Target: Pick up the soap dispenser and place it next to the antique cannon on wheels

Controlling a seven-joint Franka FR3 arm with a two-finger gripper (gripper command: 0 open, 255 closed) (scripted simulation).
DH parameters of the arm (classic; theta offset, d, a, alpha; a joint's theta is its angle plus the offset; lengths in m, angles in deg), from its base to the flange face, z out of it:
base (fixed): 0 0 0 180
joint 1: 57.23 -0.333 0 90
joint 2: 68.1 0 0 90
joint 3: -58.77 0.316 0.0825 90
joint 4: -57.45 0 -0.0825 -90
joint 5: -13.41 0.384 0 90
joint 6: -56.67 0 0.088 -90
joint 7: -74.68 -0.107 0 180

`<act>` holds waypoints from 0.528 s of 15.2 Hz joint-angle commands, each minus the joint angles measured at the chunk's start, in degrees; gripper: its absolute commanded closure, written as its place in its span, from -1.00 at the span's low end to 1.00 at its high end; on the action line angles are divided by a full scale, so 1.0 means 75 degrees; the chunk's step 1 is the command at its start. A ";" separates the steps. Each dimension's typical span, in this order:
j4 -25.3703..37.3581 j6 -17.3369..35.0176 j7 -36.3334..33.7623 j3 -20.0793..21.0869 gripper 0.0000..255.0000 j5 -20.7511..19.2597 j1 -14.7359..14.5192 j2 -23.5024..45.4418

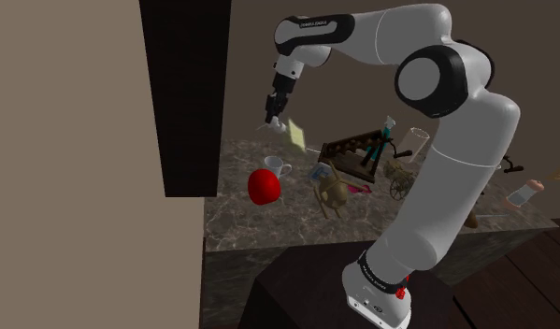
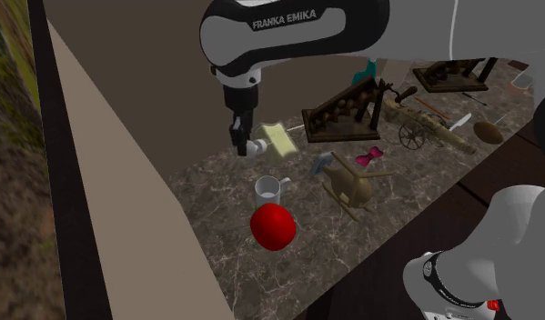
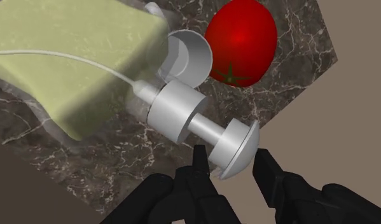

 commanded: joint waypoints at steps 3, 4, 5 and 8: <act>0.0285 -0.0373 -0.0114 -0.0010 1.00 -0.0048 0.0004 -0.0106; 0.0341 -0.0438 -0.0132 -0.0012 1.00 -0.0055 0.0006 -0.0119; 0.0054 -0.0393 -0.0020 -0.0066 1.00 -0.0105 0.0054 -0.0335; -0.0731 -0.0292 0.0313 -0.0235 1.00 -0.0274 0.0212 -0.0948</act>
